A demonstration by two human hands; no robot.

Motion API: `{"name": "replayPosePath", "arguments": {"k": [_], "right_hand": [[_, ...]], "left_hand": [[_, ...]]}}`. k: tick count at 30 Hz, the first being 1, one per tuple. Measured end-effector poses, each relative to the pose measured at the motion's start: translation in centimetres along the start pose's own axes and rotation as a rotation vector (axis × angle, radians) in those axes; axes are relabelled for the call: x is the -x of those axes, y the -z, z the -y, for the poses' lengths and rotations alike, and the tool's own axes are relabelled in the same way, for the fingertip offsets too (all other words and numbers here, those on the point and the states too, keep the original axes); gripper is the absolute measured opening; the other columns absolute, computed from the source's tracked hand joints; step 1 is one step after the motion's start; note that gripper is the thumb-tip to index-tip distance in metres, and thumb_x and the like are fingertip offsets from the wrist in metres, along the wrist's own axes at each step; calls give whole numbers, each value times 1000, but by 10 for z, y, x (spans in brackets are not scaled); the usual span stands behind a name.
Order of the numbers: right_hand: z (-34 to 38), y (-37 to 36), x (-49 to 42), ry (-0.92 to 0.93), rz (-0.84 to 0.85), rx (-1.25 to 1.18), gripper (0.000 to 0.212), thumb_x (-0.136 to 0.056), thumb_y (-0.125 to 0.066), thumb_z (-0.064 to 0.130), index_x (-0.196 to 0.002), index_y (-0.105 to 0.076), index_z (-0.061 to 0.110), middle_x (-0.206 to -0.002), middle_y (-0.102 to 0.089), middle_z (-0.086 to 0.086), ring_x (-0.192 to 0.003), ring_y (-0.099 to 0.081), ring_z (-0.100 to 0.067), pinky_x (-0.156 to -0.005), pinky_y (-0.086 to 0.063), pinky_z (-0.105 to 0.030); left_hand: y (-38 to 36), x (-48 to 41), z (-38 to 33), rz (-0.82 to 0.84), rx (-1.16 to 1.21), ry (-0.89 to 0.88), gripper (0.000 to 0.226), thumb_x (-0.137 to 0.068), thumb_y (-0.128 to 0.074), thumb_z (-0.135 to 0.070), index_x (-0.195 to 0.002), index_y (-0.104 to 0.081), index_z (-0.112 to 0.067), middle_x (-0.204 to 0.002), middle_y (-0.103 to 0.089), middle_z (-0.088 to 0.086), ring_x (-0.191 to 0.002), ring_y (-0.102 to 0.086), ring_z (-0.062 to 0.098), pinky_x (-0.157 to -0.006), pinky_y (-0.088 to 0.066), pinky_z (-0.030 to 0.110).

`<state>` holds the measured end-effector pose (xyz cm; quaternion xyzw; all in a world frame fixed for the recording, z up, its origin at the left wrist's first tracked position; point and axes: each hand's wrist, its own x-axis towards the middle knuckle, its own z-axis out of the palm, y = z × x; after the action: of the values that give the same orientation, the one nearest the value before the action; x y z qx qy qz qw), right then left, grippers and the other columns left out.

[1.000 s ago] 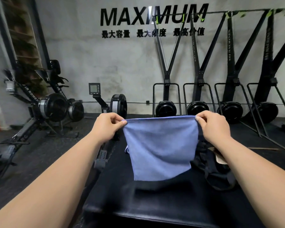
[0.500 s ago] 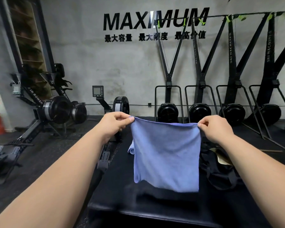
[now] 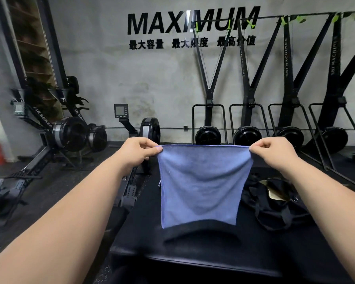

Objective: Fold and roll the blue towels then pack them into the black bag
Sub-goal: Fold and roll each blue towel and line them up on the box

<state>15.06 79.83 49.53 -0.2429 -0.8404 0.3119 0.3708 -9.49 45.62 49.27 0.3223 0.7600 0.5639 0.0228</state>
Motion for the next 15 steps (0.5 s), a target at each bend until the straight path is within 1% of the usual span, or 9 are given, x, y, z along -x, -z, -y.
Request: {"name": "replayPosePath", "arguments": {"k": [2, 4, 6, 9, 11, 13, 15], "right_hand": [[-3, 7, 0, -10, 56, -181, 13, -85, -75, 12, -74, -81, 16, -69, -73, 11, -65, -58, -6, -58, -44, -18], [-8, 14, -1, -11, 134, -393, 17, -89, -72, 9, -74, -79, 13, -71, -67, 2, -66, -50, -13, -59, -39, -21], [-10, 20, -2, -23, 214, -580, 23, -94, -66, 6, -73, -76, 12, -70, -59, -1, -64, -44, -14, -58, -38, -21], [-8, 24, 0, -52, 281, -673, 25, -97, -60, 7, -76, -71, 14, -68, -56, 3, -61, -44, -11, -57, -42, -19], [-12, 20, 1, -82, 259, -627, 18, -95, -64, 9, -80, -73, 12, -68, -57, 1, -61, -45, -12, -60, -42, -23], [-23, 10, 2, -110, 210, -399, 13, -91, -71, 13, -80, -77, 10, -68, -62, 0, -63, -49, -13, -63, -42, -28], [-41, -6, 5, -112, 218, -125, 10, -87, -76, 15, -79, -81, 13, -73, -73, 4, -67, -59, -13, -69, -49, -32]], "left_hand": [[8, 2, 1, 129, 111, 63, 27, -76, -90, -37, -91, -81, -17, -72, -66, -6, -62, -49, 11, -60, -40, 24], [16, 3, 2, 250, 249, 78, 27, -77, -88, -34, -93, -79, -14, -70, -60, -6, -63, -41, 12, -59, -38, 23], [24, 4, 2, 362, 363, 77, 24, -80, -91, -31, -90, -77, -15, -68, -52, -6, -62, -38, 10, -58, -36, 21], [28, 7, 2, 479, 433, 50, 36, -71, -95, -42, -88, -77, -17, -70, -49, -7, -60, -38, 7, -58, -35, 20], [21, 5, 7, 446, 420, 89, 31, -75, -92, -40, -90, -78, -16, -71, -54, -7, -60, -38, 7, -57, -34, 20], [11, 3, 19, 351, 290, 163, 17, -85, -83, -31, -92, -80, -16, -74, -63, -6, -61, -38, 9, -57, -32, 21], [-1, 4, 39, 290, 49, 226, 10, -92, -80, -25, -93, -80, -15, -74, -70, -6, -62, -43, 11, -57, -34, 23]]}}
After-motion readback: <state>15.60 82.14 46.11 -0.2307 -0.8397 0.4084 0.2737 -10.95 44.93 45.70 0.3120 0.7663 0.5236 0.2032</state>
